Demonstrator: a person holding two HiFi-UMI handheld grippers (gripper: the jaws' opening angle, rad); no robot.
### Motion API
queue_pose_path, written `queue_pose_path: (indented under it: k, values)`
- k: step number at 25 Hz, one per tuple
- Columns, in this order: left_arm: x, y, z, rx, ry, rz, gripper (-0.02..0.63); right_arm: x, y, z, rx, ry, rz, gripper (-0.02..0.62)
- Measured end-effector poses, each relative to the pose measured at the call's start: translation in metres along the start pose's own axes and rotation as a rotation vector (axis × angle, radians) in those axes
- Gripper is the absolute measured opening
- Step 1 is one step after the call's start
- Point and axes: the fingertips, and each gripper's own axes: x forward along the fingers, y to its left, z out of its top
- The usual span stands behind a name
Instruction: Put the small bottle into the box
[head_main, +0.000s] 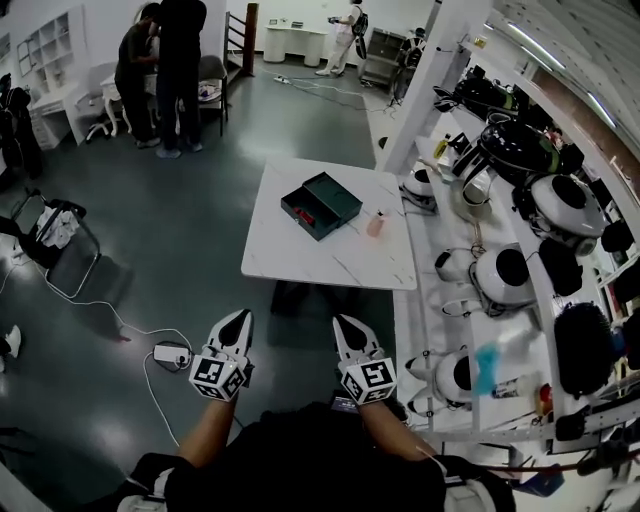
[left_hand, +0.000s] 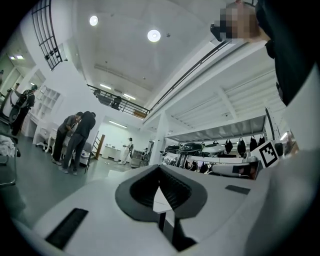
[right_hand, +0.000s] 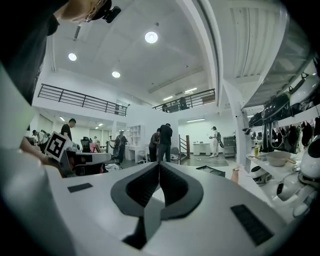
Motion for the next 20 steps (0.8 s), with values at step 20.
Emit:
queue_pose_path:
  k: [20]
  values:
    - [-0.026, -0.06, -0.02, 0.068, 0.109, 0.024, 0.016, -0.061, -0.04, 0.002, 0.024, 0.018, 0.063, 0.032]
